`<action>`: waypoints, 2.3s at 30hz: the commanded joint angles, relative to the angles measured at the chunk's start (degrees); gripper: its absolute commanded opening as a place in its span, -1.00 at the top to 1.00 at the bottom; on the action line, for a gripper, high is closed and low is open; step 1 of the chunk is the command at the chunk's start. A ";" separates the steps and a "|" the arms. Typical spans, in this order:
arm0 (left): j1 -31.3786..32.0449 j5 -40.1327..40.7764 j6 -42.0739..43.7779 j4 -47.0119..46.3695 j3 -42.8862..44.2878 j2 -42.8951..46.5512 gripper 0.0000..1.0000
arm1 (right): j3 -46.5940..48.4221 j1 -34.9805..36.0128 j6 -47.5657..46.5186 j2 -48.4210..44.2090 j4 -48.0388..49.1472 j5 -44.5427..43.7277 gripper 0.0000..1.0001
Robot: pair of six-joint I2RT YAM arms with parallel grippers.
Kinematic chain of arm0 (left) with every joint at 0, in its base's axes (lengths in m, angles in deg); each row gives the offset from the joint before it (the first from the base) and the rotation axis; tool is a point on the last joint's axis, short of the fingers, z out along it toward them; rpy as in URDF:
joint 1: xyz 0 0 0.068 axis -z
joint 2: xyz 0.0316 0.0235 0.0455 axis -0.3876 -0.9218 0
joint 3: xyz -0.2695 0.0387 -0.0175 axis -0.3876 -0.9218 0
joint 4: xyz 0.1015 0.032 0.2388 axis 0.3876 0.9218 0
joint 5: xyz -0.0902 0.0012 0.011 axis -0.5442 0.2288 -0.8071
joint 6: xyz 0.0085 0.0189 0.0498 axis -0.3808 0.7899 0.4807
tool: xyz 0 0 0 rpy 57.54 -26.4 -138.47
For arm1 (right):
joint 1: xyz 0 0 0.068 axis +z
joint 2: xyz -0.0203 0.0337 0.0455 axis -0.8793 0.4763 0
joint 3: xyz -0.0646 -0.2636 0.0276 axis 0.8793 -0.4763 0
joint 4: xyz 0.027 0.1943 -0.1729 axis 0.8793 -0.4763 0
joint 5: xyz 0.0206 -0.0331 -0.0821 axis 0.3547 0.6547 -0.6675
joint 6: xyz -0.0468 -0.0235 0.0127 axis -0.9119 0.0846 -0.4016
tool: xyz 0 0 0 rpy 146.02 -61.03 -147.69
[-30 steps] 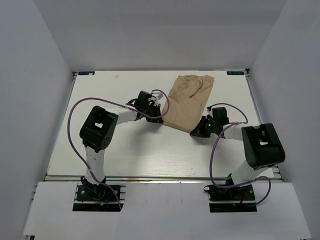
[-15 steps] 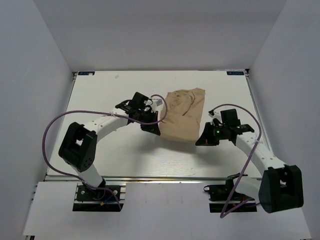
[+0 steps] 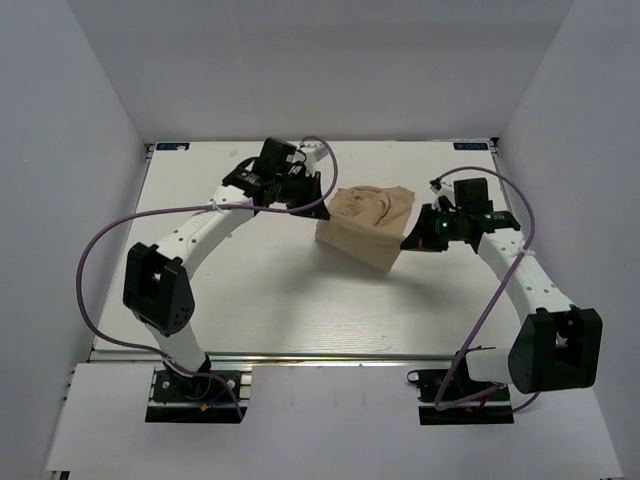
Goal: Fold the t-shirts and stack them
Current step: Fold the long partially folded tshirt into a neat square
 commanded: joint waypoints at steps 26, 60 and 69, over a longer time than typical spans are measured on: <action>-7.12 1.91 -2.81 -9.06 40.37 -33.50 1.00 | 25.73 -12.29 2.27 24.70 15.34 10.14 1.00; -8.27 6.94 -8.62 -35.70 47.24 -46.09 -1.00 | 54.25 -13.96 5.88 54.10 24.48 15.79 -0.81; -3.88 -2.40 -3.78 -30.61 42.14 -41.16 -1.00 | 36.68 -11.42 4.56 41.96 26.32 17.43 -0.81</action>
